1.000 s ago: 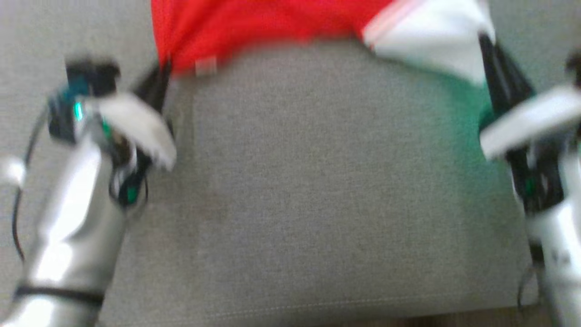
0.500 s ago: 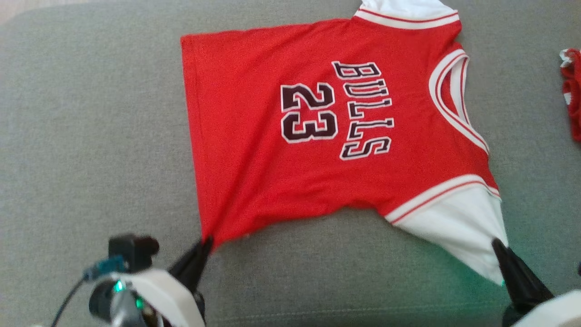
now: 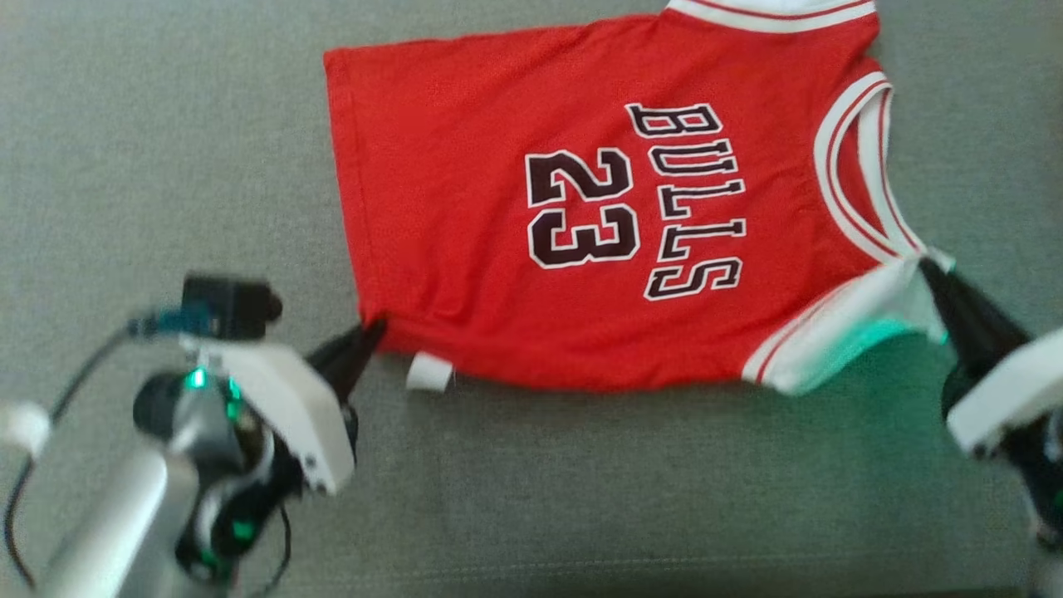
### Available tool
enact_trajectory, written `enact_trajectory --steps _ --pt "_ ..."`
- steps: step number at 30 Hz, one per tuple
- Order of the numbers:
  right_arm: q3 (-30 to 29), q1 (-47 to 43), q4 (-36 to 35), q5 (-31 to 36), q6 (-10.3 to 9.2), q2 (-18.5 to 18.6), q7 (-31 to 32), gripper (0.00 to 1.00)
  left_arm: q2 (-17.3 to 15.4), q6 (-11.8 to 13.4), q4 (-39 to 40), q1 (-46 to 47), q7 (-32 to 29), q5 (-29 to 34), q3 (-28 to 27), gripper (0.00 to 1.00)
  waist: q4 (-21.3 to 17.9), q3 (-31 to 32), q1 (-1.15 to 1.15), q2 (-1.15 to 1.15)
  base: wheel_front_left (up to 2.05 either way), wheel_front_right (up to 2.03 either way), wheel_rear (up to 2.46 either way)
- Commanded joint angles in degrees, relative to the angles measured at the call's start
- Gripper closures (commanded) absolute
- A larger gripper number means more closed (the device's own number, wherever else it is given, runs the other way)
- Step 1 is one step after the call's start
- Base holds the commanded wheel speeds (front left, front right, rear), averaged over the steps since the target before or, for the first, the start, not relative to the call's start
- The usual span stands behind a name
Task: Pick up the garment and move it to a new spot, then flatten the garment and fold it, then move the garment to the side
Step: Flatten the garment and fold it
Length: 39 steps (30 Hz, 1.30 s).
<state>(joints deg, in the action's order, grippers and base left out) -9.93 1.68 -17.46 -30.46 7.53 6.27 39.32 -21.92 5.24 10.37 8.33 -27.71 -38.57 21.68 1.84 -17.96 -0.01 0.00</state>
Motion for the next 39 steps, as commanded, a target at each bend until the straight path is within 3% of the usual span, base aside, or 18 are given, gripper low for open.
enact_trajectory --steps 1,9,14,15,16,17,18,19,26,34,39 --pt "0.88 4.45 -0.53 0.69 -0.04 2.26 1.54 1.00 -1.31 -0.65 0.23 5.17 -2.28 -0.92 -2.05 1.00 0.66 -1.32 0.01 0.00 0.00 0.00 0.00" --pt "2.82 19.40 9.00 2.32 -0.04 5.14 7.40 1.00 0.70 -0.39 -9.78 18.30 -11.78 -6.95 -3.14 1.00 1.11 -4.03 0.01 0.00 0.00 0.00 0.00" --pt "5.10 25.37 15.61 3.80 -0.04 5.70 5.80 1.00 1.37 -0.54 -15.46 22.52 -13.12 -6.56 -2.20 1.00 0.86 -4.80 0.01 0.00 0.00 0.00 0.00" --pt "5.38 26.16 16.81 4.04 -0.04 5.68 5.14 0.91 1.42 -0.56 -16.21 22.92 -12.99 -6.36 -2.09 1.00 0.79 -4.88 0.01 0.00 0.00 0.00 0.00" --pt "5.87 26.80 17.74 4.37 -0.04 5.88 4.31 0.60 1.48 -0.42 -16.86 23.24 -12.63 -6.12 -2.15 0.95 0.74 -4.93 0.01 0.00 0.00 0.00 0.00" --pt "6.39 27.24 18.46 4.50 -0.04 6.10 3.36 0.00 1.63 -0.22 -17.36 23.44 -12.08 -5.97 -2.35 0.72 0.69 -4.91 0.01 0.00 0.00 0.00 0.00" --pt "6.13 27.45 19.39 4.49 -0.04 6.00 2.45 0.00 1.77 -0.17 -17.68 23.56 -11.34 -5.92 -2.63 0.42 0.65 -4.81 0.01 0.00 0.00 0.00 0.00" --pt "6.06 27.46 19.99 4.58 -0.04 6.09 1.66 0.00 1.83 -0.22 -17.83 23.56 -10.56 -5.92 -2.96 0.00 0.63 -4.66 0.01 0.00 0.00 0.00 0.00" --pt "8.45 23.25 18.05 4.51 -0.04 9.08 -0.71 0.00 0.99 -0.77 -13.79 19.20 -5.51 -6.92 -5.84 0.00 -0.44 -3.14 0.01 0.00 0.00 0.00 0.00" --pt "8.21 13.57 13.82 5.76 -0.04 14.32 2.09 0.00 -0.12 0.61 -6.64 8.06 -3.00 -6.25 -5.61 0.00 -0.21 -3.30 0.01 0.00 0.00 0.00 0.00" --pt "7.70 13.73 15.21 7.22 -0.04 14.38 3.06 0.00 0.67 1.00 -7.47 7.61 -2.35 -5.95 -4.97 0.00 0.22 -4.83 0.01 0.00 0.00 0.00 0.00"
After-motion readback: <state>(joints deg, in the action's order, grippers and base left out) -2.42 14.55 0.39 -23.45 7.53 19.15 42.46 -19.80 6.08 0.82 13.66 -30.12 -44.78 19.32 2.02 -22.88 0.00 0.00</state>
